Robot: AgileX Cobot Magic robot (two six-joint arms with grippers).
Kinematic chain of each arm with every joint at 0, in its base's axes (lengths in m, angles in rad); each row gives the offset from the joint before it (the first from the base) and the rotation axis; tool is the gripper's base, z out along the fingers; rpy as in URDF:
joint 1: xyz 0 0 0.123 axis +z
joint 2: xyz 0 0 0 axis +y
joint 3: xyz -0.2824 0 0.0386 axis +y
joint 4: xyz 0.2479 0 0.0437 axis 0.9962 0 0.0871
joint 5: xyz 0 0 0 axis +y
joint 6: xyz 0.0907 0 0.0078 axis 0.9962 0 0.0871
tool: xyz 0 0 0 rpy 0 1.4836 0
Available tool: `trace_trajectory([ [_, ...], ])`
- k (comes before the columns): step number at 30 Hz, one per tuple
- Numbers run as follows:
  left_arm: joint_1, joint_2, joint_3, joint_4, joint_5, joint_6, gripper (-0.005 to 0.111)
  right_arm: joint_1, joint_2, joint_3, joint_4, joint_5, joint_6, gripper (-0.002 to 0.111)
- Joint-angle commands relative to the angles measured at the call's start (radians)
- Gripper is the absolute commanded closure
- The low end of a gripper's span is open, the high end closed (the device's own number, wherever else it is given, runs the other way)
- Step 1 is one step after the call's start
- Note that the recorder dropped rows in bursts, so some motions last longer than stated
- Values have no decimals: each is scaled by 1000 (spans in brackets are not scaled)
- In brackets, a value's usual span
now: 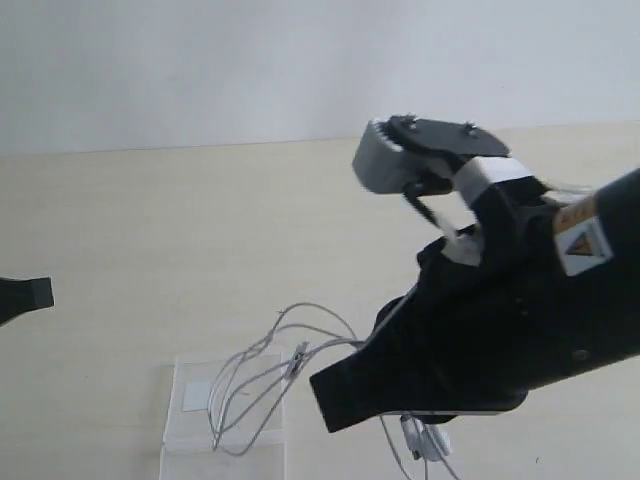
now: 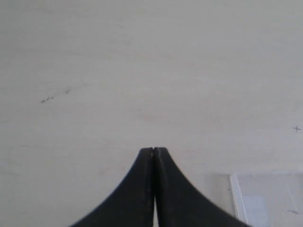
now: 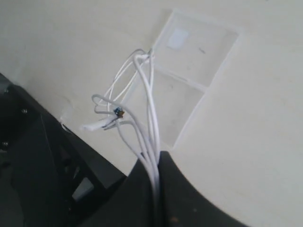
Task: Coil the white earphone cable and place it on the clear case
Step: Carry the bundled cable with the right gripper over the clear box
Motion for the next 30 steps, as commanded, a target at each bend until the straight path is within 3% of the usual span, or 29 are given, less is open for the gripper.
trace_trajectory([
  [1, 0, -3, 3, -7, -47, -2, 107, 0, 159, -109, -13, 108, 27, 108],
  [8, 0, -3, 3, -7, -21, -2, 107, 0, 389, -342, -13, 278, 46, 108],
  [16, 0, -3, 3, -7, 4, -2, 107, 0, 503, -423, 9, 494, 88, 108],
  [30, 0, -3, 3, -7, -15, -2, 107, 0, 529, -423, 157, 494, 125, 108],
])
